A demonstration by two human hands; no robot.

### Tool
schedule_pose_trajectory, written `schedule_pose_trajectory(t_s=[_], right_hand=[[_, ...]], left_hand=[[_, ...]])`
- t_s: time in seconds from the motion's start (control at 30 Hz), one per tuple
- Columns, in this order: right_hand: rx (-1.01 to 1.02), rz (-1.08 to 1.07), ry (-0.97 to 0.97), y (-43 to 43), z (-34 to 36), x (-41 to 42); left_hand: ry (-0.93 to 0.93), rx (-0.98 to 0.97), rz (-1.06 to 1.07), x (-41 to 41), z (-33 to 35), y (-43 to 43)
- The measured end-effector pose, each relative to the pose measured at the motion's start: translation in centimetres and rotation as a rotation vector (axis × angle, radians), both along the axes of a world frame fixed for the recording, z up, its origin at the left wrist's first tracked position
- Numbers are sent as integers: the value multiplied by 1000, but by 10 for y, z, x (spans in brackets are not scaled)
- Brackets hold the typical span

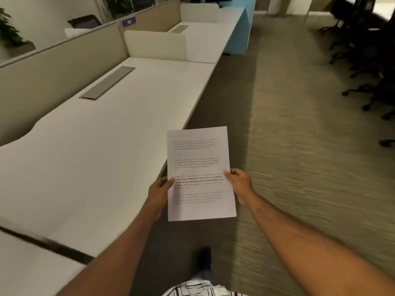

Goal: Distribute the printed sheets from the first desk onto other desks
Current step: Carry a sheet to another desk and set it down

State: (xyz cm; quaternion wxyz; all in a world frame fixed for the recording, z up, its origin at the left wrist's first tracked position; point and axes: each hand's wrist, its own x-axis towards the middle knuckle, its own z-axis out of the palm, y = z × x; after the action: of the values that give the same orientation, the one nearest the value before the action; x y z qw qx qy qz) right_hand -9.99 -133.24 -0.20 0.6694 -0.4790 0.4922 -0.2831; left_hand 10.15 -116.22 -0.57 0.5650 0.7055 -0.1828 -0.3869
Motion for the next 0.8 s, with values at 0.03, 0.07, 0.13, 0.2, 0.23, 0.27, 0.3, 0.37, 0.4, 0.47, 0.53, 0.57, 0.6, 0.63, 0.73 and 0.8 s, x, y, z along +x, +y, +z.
schedule_pose_trajectory(t_s=[0.03, 0.07, 0.13, 0.2, 0.23, 0.27, 0.3, 0.37, 0.4, 0.47, 0.53, 0.57, 0.6, 0.63, 0.73, 0.8], right_hand=[[4, -26, -5, -21, 1, 3], [7, -49, -2, -43, 2, 6], [13, -87, 21, -83, 6, 10], [12, -122, 32, -123, 12, 14], [7, -143, 27, -144, 15, 17], [3, -165, 19, -164, 20, 20], [1, -191, 9, -185, 24, 24], [-1, -235, -16, -222, 28, 30], [-3, -252, -22, -239, 29, 32], [-4, -274, -28, -274, 29, 37], [2, -291, -43, -309, 28, 42], [6, -298, -52, -327, 26, 45], [10, -307, -62, -349, 23, 50], [12, -314, -70, -372, 20, 54], [2, -319, -101, -445, 19, 71], [-12, -320, -116, -494, 21, 83]], left_hand=[[-1, -6, -24, 7, 0, -26], [-3, -10, -49, 14, 0, -53], [1, -17, -95, 26, 1, -105], [10, -20, -151, 36, 4, -154], [4, -24, -187, 41, 8, -179], [-8, -27, -221, 45, 11, -205], [-23, -22, -244, 50, 15, -230], [-40, -8, -267, 57, 21, -275], [-40, -3, -283, 61, 23, -296], [-39, -8, -314, 68, 25, -337], [-62, -17, -340, 76, 27, -378], [-71, -21, -346, 80, 27, -398], [-74, -23, -350, 85, 26, -423], [-75, -27, -354, 90, 24, -448], [-86, -38, -363, 104, 22, -523], [-80, -34, -356, 113, 22, -571]])
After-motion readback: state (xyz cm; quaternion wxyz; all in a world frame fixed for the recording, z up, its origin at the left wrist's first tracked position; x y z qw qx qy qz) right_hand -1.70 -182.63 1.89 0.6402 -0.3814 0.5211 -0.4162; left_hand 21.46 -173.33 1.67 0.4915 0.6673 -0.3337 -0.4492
